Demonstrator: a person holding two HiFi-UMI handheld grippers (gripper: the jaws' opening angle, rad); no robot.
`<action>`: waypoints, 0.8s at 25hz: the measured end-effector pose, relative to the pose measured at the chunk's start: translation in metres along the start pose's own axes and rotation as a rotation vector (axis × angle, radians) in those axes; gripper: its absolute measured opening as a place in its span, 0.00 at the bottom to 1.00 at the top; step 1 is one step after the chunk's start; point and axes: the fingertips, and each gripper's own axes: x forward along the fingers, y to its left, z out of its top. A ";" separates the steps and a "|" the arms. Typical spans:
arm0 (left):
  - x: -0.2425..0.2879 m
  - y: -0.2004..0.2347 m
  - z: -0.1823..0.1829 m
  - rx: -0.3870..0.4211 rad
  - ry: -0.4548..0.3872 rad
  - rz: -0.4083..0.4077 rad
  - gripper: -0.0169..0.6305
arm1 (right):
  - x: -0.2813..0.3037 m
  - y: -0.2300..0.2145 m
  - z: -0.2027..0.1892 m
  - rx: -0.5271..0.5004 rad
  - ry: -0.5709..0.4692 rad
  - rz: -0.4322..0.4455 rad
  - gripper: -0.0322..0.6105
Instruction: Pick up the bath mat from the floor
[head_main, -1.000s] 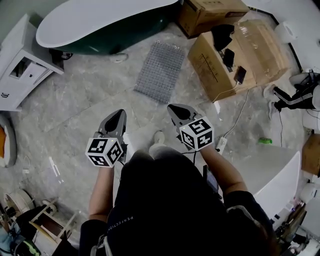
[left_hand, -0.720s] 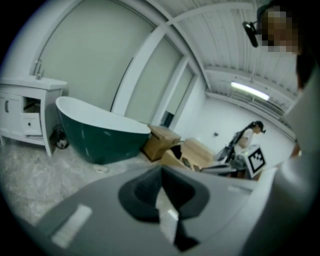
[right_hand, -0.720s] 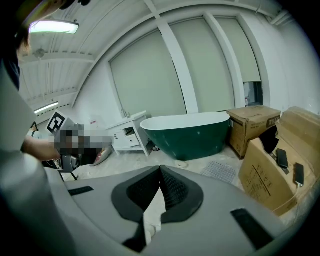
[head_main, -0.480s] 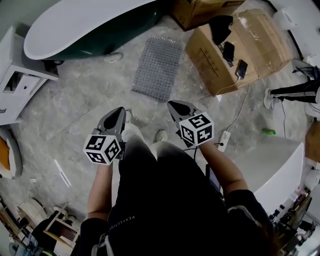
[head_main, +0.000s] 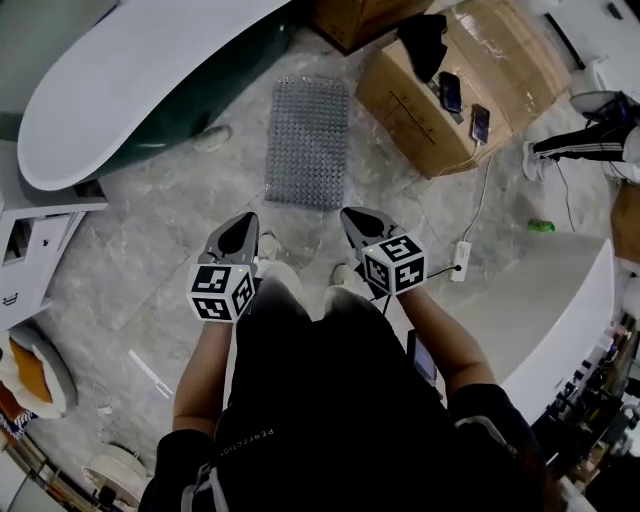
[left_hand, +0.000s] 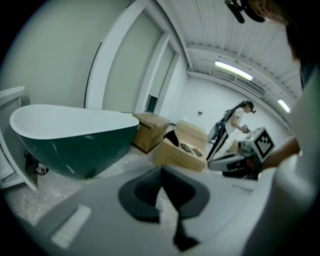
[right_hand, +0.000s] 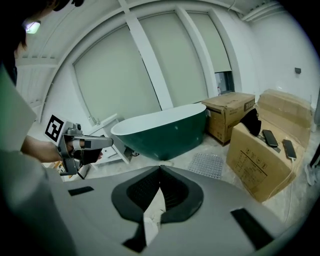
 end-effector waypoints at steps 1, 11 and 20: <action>0.004 0.010 0.000 0.009 0.015 -0.012 0.04 | 0.008 0.001 0.003 0.008 -0.005 -0.016 0.05; 0.050 0.057 -0.029 0.057 0.184 -0.146 0.04 | 0.051 -0.013 0.004 0.140 -0.046 -0.155 0.05; 0.091 0.040 -0.072 0.182 0.251 -0.139 0.04 | 0.071 -0.047 -0.047 0.088 0.037 -0.063 0.05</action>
